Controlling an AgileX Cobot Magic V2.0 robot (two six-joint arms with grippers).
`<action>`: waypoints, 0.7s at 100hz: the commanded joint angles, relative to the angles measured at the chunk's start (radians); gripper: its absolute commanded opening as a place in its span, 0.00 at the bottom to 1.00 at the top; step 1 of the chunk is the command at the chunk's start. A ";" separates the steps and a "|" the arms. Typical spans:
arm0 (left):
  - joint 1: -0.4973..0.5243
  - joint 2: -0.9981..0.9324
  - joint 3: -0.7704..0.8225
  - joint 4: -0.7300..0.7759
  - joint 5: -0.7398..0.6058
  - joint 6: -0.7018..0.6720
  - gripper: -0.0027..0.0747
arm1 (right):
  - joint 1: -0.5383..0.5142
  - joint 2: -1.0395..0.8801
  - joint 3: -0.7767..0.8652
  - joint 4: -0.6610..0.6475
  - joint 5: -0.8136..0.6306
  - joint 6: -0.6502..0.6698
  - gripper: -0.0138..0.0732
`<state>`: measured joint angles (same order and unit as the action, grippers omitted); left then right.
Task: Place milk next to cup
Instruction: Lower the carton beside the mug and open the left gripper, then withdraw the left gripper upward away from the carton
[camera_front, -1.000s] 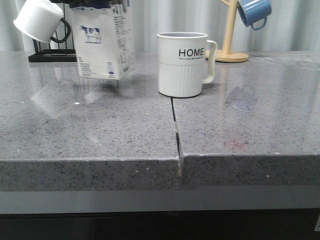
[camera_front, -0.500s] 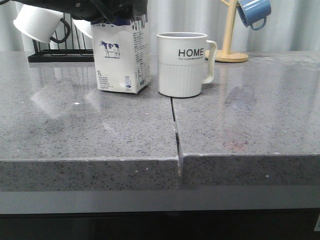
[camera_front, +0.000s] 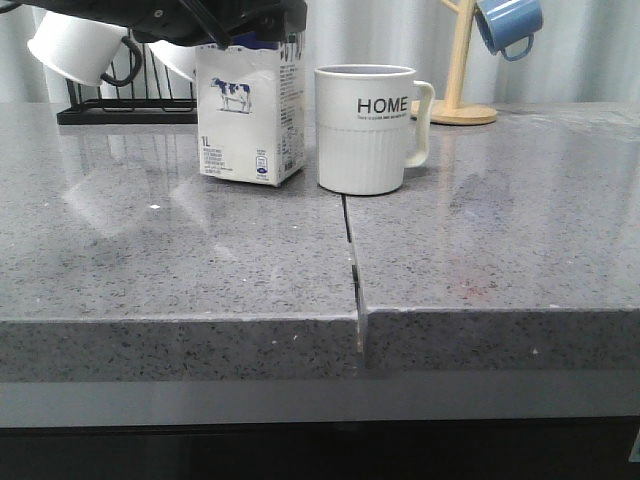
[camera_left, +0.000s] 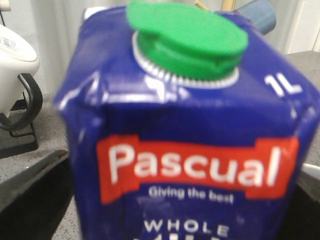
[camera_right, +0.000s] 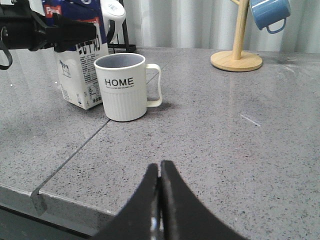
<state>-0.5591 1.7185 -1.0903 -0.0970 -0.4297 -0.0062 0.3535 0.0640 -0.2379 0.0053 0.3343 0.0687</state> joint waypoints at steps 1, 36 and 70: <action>-0.009 -0.051 -0.032 -0.004 -0.069 -0.002 0.88 | 0.002 0.009 -0.027 -0.005 -0.076 -0.001 0.08; -0.020 -0.143 0.068 -0.002 -0.075 0.000 0.88 | 0.002 0.009 -0.027 -0.005 -0.076 -0.001 0.08; -0.020 -0.403 0.293 -0.005 -0.017 0.000 0.76 | 0.002 0.009 -0.027 -0.005 -0.076 -0.001 0.08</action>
<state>-0.5708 1.4299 -0.8164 -0.0970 -0.4183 0.0000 0.3535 0.0640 -0.2379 0.0053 0.3343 0.0687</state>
